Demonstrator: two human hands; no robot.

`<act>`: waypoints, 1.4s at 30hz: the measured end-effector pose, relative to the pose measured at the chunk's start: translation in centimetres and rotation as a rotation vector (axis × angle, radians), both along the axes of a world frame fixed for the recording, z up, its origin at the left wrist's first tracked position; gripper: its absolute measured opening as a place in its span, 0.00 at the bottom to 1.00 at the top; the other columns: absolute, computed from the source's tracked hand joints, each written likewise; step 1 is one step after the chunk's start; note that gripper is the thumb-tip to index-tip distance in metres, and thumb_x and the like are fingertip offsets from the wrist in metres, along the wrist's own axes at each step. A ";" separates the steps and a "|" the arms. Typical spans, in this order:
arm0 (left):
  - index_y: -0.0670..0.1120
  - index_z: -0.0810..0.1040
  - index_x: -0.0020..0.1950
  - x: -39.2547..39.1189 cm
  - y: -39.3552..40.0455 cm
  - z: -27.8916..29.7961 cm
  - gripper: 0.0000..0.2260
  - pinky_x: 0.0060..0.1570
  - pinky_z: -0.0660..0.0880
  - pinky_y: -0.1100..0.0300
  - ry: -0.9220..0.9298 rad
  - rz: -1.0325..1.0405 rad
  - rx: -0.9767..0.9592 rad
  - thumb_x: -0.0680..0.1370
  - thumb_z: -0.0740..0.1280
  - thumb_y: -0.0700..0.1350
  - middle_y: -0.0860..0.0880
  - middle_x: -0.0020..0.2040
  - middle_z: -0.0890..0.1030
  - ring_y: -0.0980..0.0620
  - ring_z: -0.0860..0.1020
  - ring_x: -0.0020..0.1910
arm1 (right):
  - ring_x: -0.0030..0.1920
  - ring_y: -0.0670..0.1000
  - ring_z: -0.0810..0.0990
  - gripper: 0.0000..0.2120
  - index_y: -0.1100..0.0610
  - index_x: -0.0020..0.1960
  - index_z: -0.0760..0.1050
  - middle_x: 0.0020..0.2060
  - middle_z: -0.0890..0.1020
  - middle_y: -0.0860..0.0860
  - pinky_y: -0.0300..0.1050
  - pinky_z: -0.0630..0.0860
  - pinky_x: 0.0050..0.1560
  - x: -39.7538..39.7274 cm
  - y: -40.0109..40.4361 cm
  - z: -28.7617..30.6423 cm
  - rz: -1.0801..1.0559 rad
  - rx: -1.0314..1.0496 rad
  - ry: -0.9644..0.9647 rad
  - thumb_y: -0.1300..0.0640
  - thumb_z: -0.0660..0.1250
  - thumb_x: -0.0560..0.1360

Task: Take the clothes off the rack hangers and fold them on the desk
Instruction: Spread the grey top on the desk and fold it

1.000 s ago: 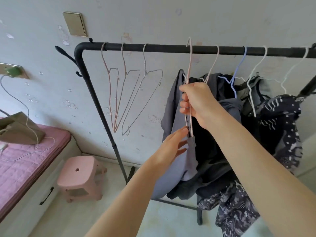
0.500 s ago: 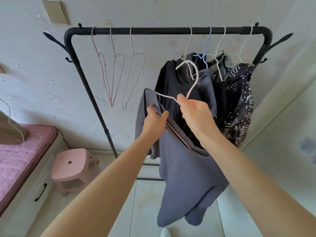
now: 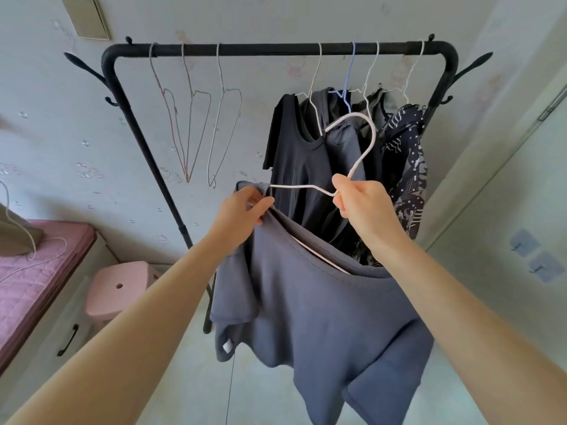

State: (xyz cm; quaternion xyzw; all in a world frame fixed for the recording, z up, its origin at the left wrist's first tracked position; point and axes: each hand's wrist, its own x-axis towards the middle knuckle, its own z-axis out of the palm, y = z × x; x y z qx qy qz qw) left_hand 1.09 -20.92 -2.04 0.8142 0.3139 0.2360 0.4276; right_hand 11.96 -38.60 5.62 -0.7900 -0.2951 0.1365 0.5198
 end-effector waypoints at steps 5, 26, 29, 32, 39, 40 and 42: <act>0.50 0.73 0.38 -1.2 -0.5 0.4 0.12 0.47 0.79 0.48 0.048 0.018 0.071 0.81 0.61 0.47 0.47 0.35 0.80 0.48 0.81 0.38 | 0.26 0.49 0.57 0.21 0.57 0.27 0.59 0.24 0.61 0.51 0.44 0.59 0.30 0.7 -0.8 -0.4 0.054 -0.016 0.000 0.52 0.59 0.76; 0.39 0.68 0.35 -4.8 1.6 1.4 0.12 0.27 0.61 0.65 -0.067 0.105 -0.051 0.79 0.60 0.39 0.49 0.29 0.66 0.55 0.63 0.27 | 0.20 0.47 0.59 0.20 0.60 0.33 0.69 0.24 0.65 0.52 0.35 0.54 0.20 2.8 1.7 -3.4 0.009 0.056 0.322 0.52 0.56 0.81; 0.35 0.67 0.38 -4.9 1.3 1.2 0.12 0.27 0.60 0.65 -0.055 0.056 0.006 0.80 0.60 0.40 0.47 0.30 0.65 0.55 0.62 0.27 | 0.20 0.45 0.59 0.20 0.60 0.38 0.69 0.26 0.65 0.52 0.36 0.54 0.20 1.6 3.9 -2.7 0.015 0.122 0.369 0.48 0.55 0.82; 0.33 0.68 0.41 -5.7 1.7 1.2 0.13 0.27 0.59 0.65 -0.066 0.057 0.001 0.80 0.60 0.41 0.45 0.32 0.65 0.54 0.62 0.28 | 0.22 0.45 0.60 0.20 0.60 0.40 0.71 0.27 0.66 0.51 0.36 0.55 0.20 1.3 6.1 -1.9 0.017 0.148 0.444 0.46 0.56 0.82; 0.34 0.69 0.41 -7.1 5.5 2.0 0.12 0.28 0.59 0.62 -0.122 0.174 0.017 0.80 0.60 0.41 0.46 0.32 0.66 0.54 0.62 0.29 | 0.22 0.45 0.61 0.16 0.61 0.44 0.71 0.28 0.66 0.50 0.36 0.56 0.20 3.4 13.0 0.7 0.045 0.167 0.500 0.48 0.59 0.81; 0.34 0.69 0.41 -7.1 6.3 2.1 0.12 0.27 0.59 0.64 -0.134 0.191 0.021 0.80 0.60 0.41 0.46 0.31 0.65 0.54 0.62 0.29 | 0.22 0.45 0.61 0.15 0.61 0.44 0.70 0.28 0.66 0.50 0.36 0.55 0.20 4.1 14.5 1.2 0.050 0.174 0.512 0.50 0.59 0.81; 0.33 0.68 0.40 -7.2 7.7 2.4 0.12 0.25 0.57 0.66 -0.156 0.237 0.035 0.80 0.60 0.40 0.45 0.31 0.65 0.54 0.61 0.28 | 0.22 0.45 0.61 0.11 0.61 0.43 0.69 0.29 0.66 0.51 0.35 0.55 0.20 5.7 17.3 1.9 0.062 0.181 0.518 0.54 0.58 0.80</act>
